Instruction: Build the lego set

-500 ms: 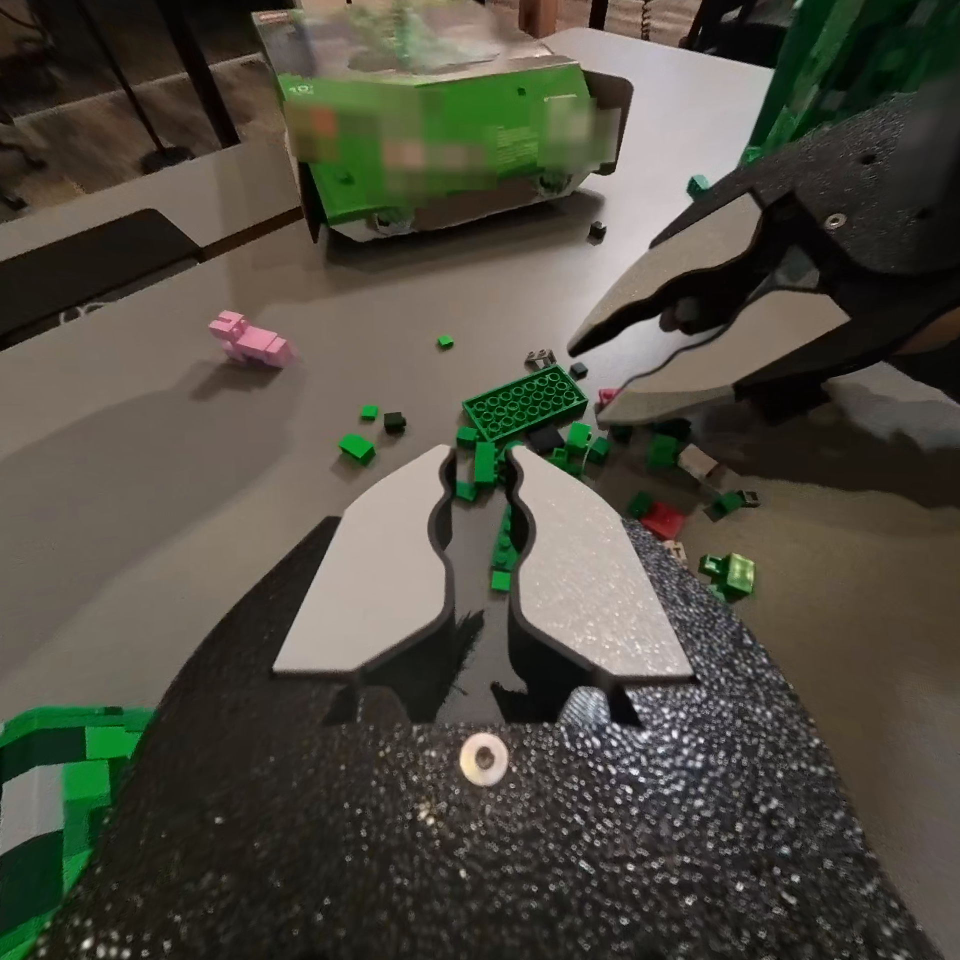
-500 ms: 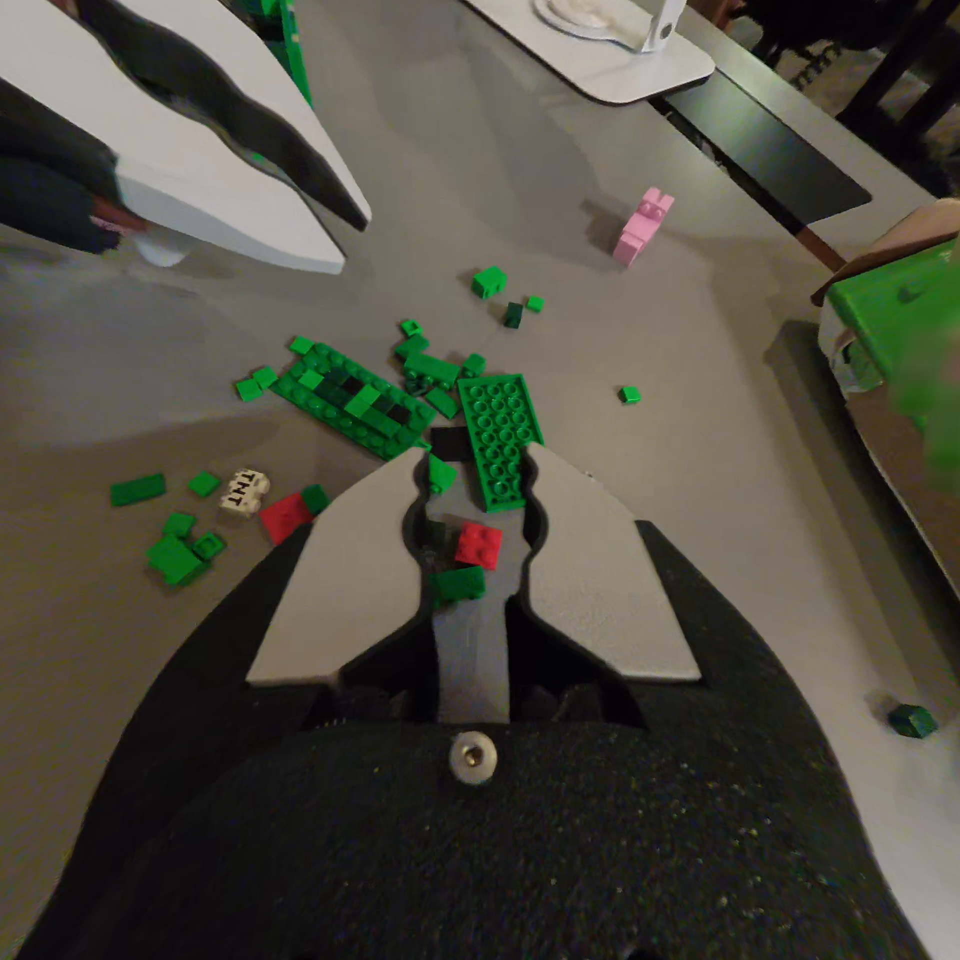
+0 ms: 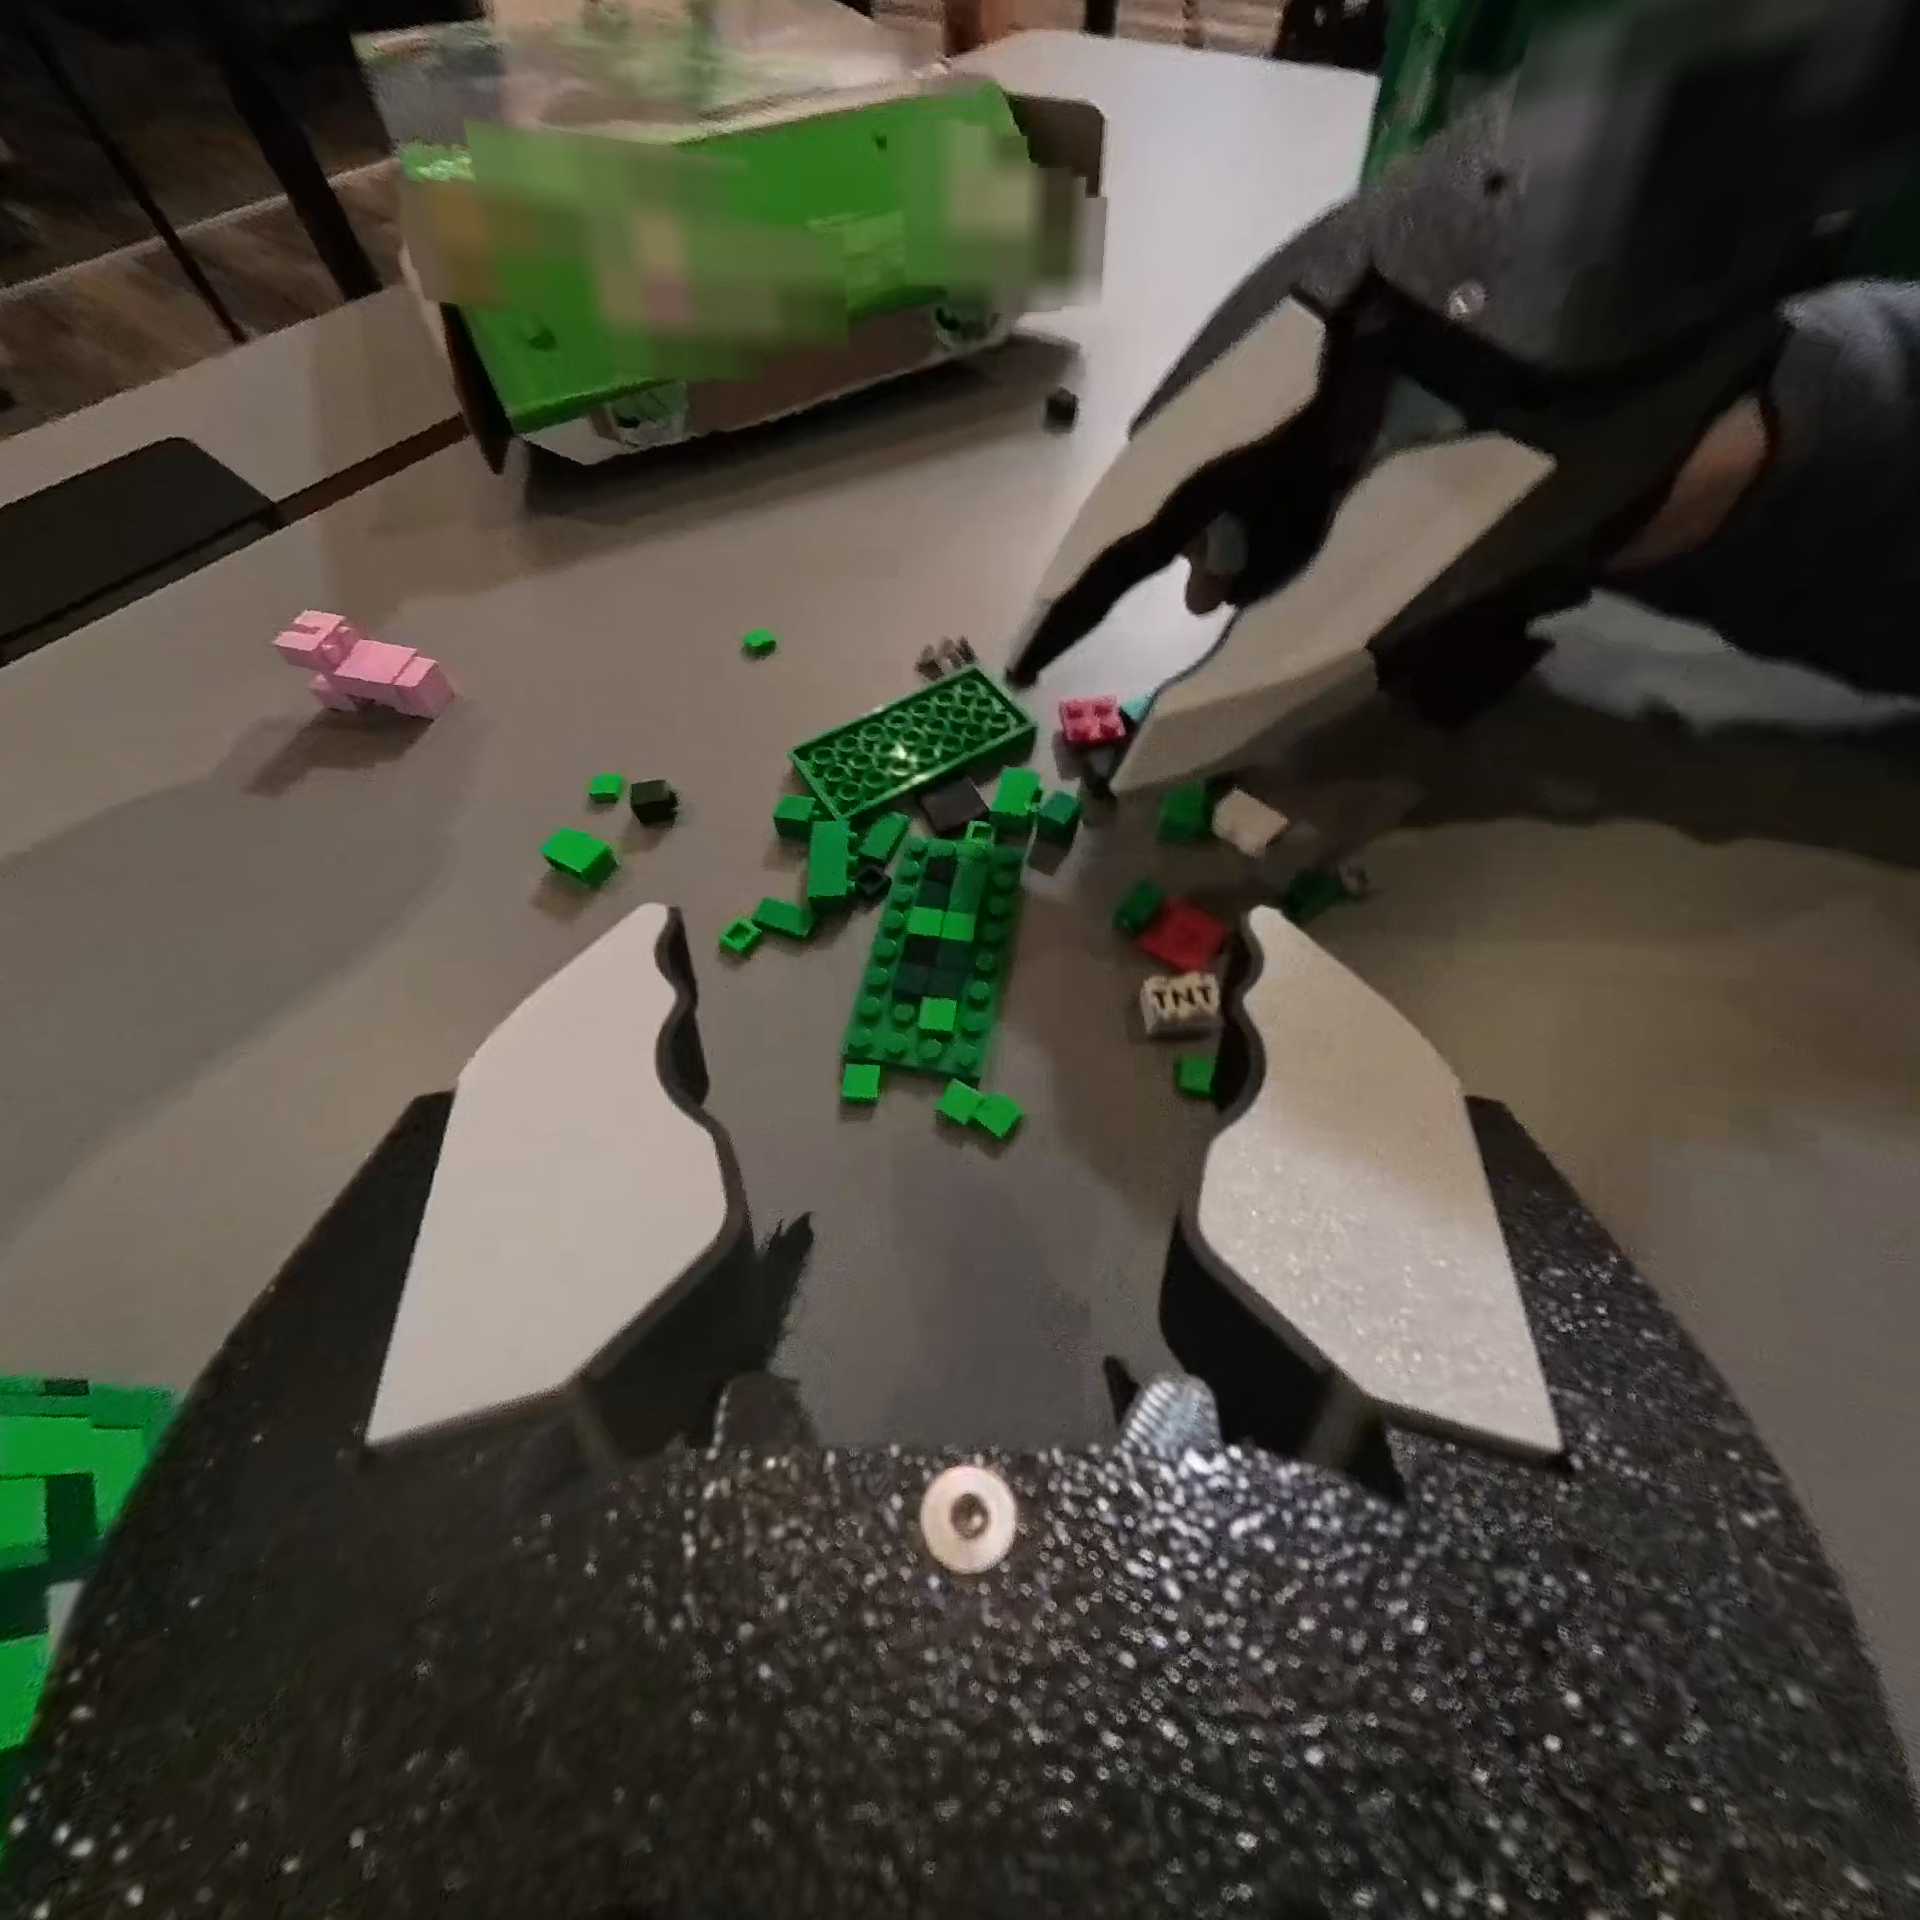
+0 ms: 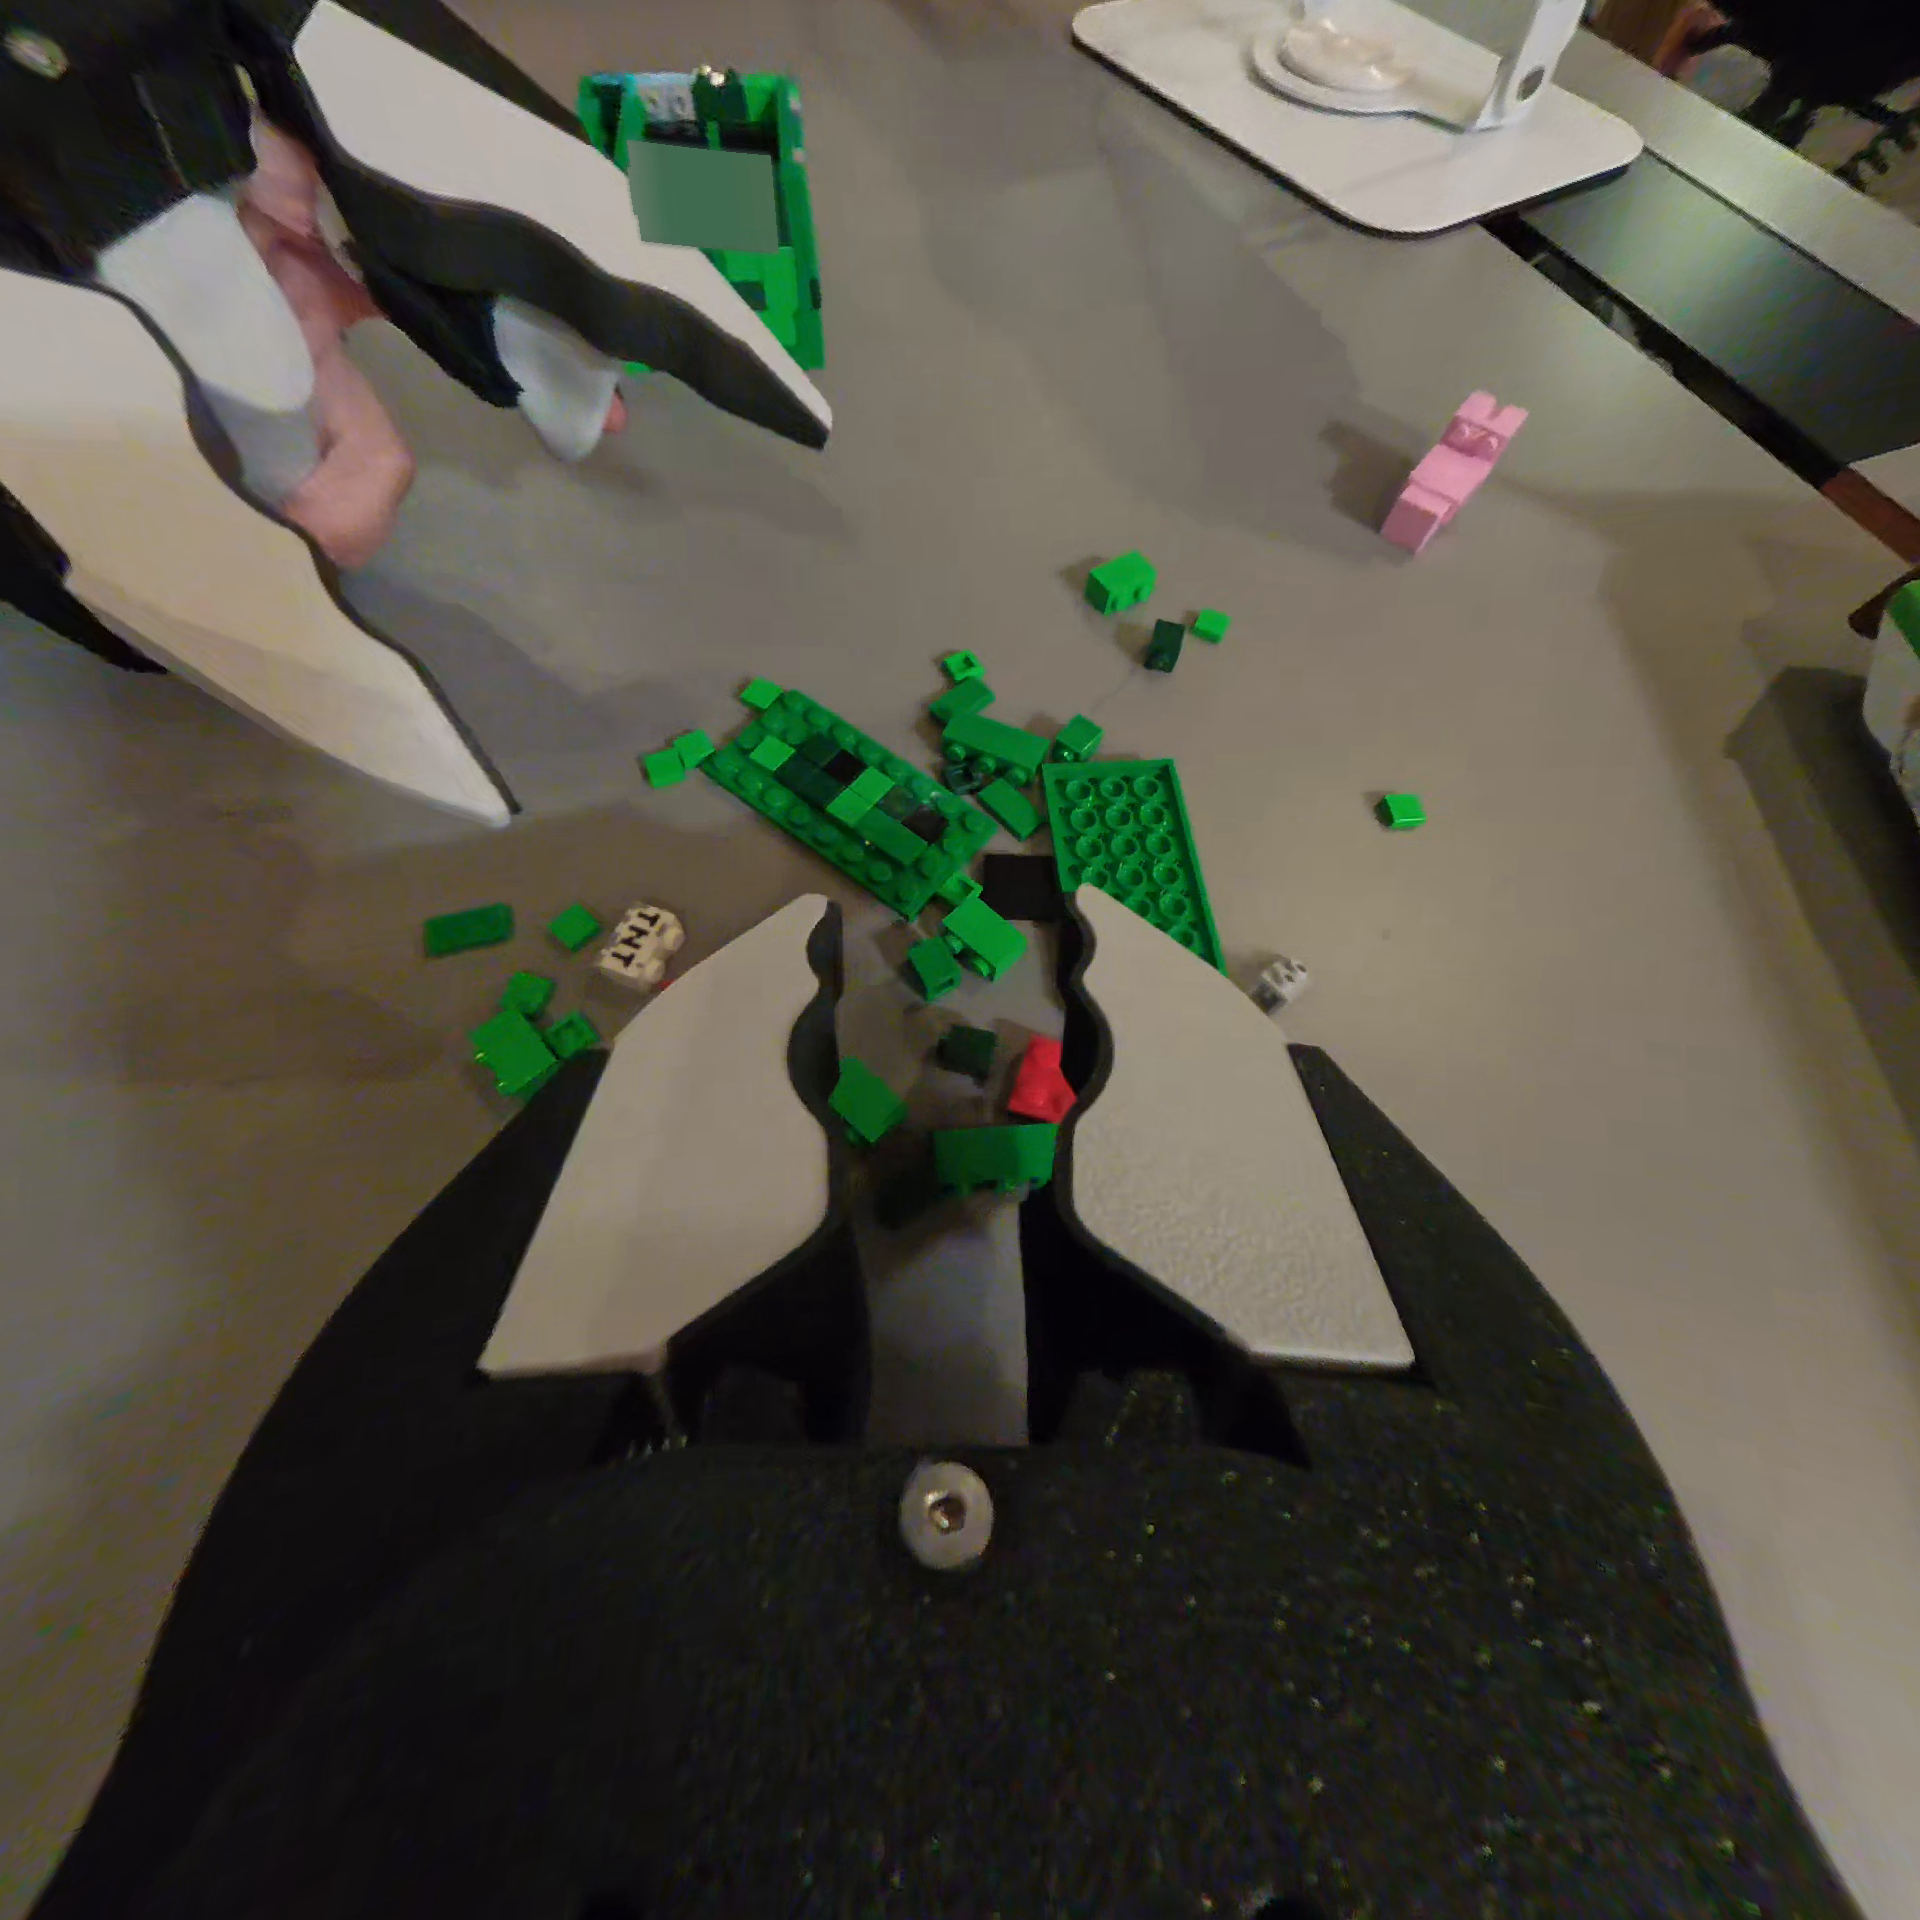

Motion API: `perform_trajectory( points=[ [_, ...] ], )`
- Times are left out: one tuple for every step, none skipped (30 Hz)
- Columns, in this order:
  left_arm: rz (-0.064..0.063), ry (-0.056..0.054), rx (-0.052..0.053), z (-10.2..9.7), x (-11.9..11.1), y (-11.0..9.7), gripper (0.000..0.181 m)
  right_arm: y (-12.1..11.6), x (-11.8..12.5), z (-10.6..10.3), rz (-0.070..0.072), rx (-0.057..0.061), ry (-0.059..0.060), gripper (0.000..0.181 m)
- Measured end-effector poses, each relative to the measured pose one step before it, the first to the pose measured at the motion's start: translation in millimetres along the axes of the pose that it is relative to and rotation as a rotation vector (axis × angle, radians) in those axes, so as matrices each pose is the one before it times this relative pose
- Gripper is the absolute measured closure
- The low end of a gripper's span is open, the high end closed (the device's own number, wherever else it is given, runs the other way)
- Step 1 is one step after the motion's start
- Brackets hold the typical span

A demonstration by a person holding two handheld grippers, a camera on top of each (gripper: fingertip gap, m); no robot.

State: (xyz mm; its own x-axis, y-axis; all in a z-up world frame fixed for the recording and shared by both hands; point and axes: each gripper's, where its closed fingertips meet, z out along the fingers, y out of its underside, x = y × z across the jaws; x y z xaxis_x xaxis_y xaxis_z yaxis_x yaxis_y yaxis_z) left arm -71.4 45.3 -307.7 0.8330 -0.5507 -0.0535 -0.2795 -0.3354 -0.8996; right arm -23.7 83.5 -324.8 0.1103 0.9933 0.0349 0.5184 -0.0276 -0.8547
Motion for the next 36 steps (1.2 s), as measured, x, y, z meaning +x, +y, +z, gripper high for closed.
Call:
perform_trajectory(
  points=[
    [0.0135, 0.0235, -0.0032, 0.00, 3.16, 1.91, 0.088, 0.31, -0.66, -0.93, -0.0059, 0.0028, -0.0079, 0.143],
    [-0.0032, 0.0316, 0.0044, 0.22, 3.24, 0.06, 0.091, 0.38, -1.35, -1.06, -0.0110, -0.0001, -0.0104, 0.146],
    [-0.0159, 0.0304, 0.0132, -0.02, 2.73, -1.57, 0.094, 0.46, -1.91, -0.83, -0.0140, -0.0057, -0.0118, 0.152],
    [-0.0182, 0.0300, 0.0210, -0.51, 2.38, -2.64, 0.099, 0.03, -2.80, -0.80, -0.0183, -0.0041, -0.0142, 0.159],
    [-0.0155, 0.0235, 0.0228, -0.84, 1.51, -2.77, 0.102, -0.50, -3.06, -0.52, -0.0179, -0.0019, -0.0137, 0.167],
    [-0.0128, 0.0115, 0.0159, -1.02, -0.20, -1.54, 0.104, -0.33, -3.09, -0.14, -0.0172, -0.0029, -0.0134, 0.174],
    [-0.0115, 0.0051, 0.0104, -0.82, -1.16, -0.70, 0.105, -0.28, -4.07, 0.33, -0.0179, -0.0019, -0.0189, 0.179],
    [-0.0120, 0.0054, 0.0071, -0.56, -1.15, 0.02, 0.106, 0.03, -4.22, 0.85, -0.0149, -0.0026, -0.0190, 0.181],
    [-0.0144, 0.0066, 0.0045, -0.10, -0.96, 0.48, 0.106, 0.77, -3.41, 1.52, -0.0122, -0.0048, -0.0151, 0.181],
    [-0.0161, 0.0111, 0.0027, 0.11, -0.18, 0.65, 0.107, 1.51, -1.87, 1.96, -0.0112, -0.0068, -0.0064, 0.180],
    [-0.0154, 0.0153, 0.0022, 0.28, 0.75, 0.63, 0.108, 1.87, 0.38, 2.18, -0.0098, -0.0069, 0.0074, 0.177],
    [-0.0129, 0.0133, -0.0009, 0.33, 0.64, 0.62, 0.109, 2.14, 1.09, 2.20, -0.0065, -0.0068, 0.0097, 0.170],
    [-0.0066, 0.0117, -0.0036, 0.34, 0.95, 0.71, 0.111, 2.00, 0.78, 1.87, -0.0007, -0.0057, 0.0046, 0.164],
    [0.0010, 0.0065, -0.0051, 0.20, 0.55, 0.73, 0.112, 1.37, 1.19, 1.34, 0.0031, -0.0016, 0.0059, 0.157],
    [0.0046, 0.0020, -0.0051, 0.14, 0.14, 0.62, 0.113, 0.54, 1.55, 0.50, 0.0035, -0.0003, 0.0067, 0.152],
    [0.0061, 0.0013, -0.0043, 0.03, 0.23, 0.52, 0.114, -0.80, 0.99, -0.27, 0.0025, 0.0058, 0.0034, 0.146],
    [0.0060, 0.0039, -0.0059, 0.08, 0.57, 0.77, 0.115, -1.32, 0.44, -0.99, 0.0019, 0.0117, 0.0005, 0.143],
    [0.0031, -0.0016, -0.0064, 0.01, -0.30, 0.89, 0.114, -1.34, 0.25, -1.04, 0.0028, 0.0122, -0.0014, 0.142],
    [0.0032, 0.0013, -0.0065, -0.10, -0.13, 0.79, 0.114, -0.83, 0.28, -0.96, 0.0036, 0.0082, -0.0013, 0.142],
    [0.0019, 0.0031, -0.0099, -0.05, -0.20, 1.38, 0.114, -0.04, 0.09, -0.57, 0.0025, 0.0029, -0.0032, 0.141],
    [-0.0004, 0.0051, -0.0152, -0.08, -0.23, 2.17, 0.114, 0.21, -0.41, -0.30, 0.0009, 0.0005, -0.0063, 0.139],
    [-0.0014, 0.0078, -0.0208, 0.17, -0.29, 2.94, 0.114, -0.27, -0.72, -0.22, -0.0006, 0.0020, -0.0059, 0.138],
    [-0.0026, 0.0002, -0.0207, 0.09, -1.54, 2.87, 0.113, -0.35, -0.47, -0.02, -0.0010, 0.0029, -0.0041, 0.137],
    [-0.0018, -0.0040, -0.0201, 0.19, -2.35, 2.70, 0.112, -0.31, -0.03, -0.12, 0.0009, 0.0022, -0.0021, 0.136],
    [0.0006, -0.0042, -0.0210, 0.63, -2.48, 2.66, 0.111, -0.18, 0.25, 0.10, 0.0027, 0.0009, -0.0020, 0.134],
    [0.0020, -0.0057, -0.0222, 1.03, -2.70, 2.63, 0.110, 0.03, 0.61, 0.14, 0.0058, -0.0003, 0.0001, 0.132],
    [0.0018, 0.0034, -0.0279, 1.71, -1.41, 2.83, 0.110, 0.35, 0.83, 0.19, 0.0083, -0.0027, 0.0009, 0.129],
    [0.0018, 0.0136, -0.0337, 2.25, 0.23, 2.69, 0.111, 0.49, 0.82, 0.44, 0.0091, -0.0046, -0.0004, 0.123],
    [0.0020, 0.0191, -0.0380, 2.64, 1.36, 2.66, 0.111, 0.74, 1.09, 0.61, 0.0100, -0.0062, 0.0014, 0.116],
    [0.0097, 0.0200, -0.0387, 2.32, 2.02, 2.05, 0.116, 0.68, 1.26, 0.42, 0.0099, -0.0057, 0.0028, 0.110],
    [0.0157, 0.0158, -0.0308, 1.69, 2.28, 0.82, 0.120, 0.48, 0.86, 0.46, 0.0085, -0.0040, 0.0013, 0.105],
    [0.0164, -0.0039, -0.0187, 1.04, 0.30, -0.87, 0.120, 0.10, 0.78, 0.08, 0.0060, -0.0012, 0.0008, 0.101],
    [0.0211, -0.0225, -0.0098, 0.05, -2.29, -1.77, 0.120, -0.28, 0.32, -0.25, 0.0026, 0.0027, 0.0001, 0.100],
    [0.0211, -0.0251, -0.0066, -0.46, -3.14, -1.76, 0.121, -0.63, 0.47, -0.49, -0.0012, 0.0056, 0.0022, 0.100],
    [0.0140, -0.0187, -0.0051, -0.67, -3.13, -1.33, 0.121, -0.62, 0.64, -0.56, -0.0028, 0.0058, 0.0042, 0.101],
    [0.0039, -0.0128, -0.0037, -0.70, -3.16, -1.24, 0.122, -0.40, 0.19, -0.27, -0.0026, 0.0037, 0.0024, 0.102]
  ],
)
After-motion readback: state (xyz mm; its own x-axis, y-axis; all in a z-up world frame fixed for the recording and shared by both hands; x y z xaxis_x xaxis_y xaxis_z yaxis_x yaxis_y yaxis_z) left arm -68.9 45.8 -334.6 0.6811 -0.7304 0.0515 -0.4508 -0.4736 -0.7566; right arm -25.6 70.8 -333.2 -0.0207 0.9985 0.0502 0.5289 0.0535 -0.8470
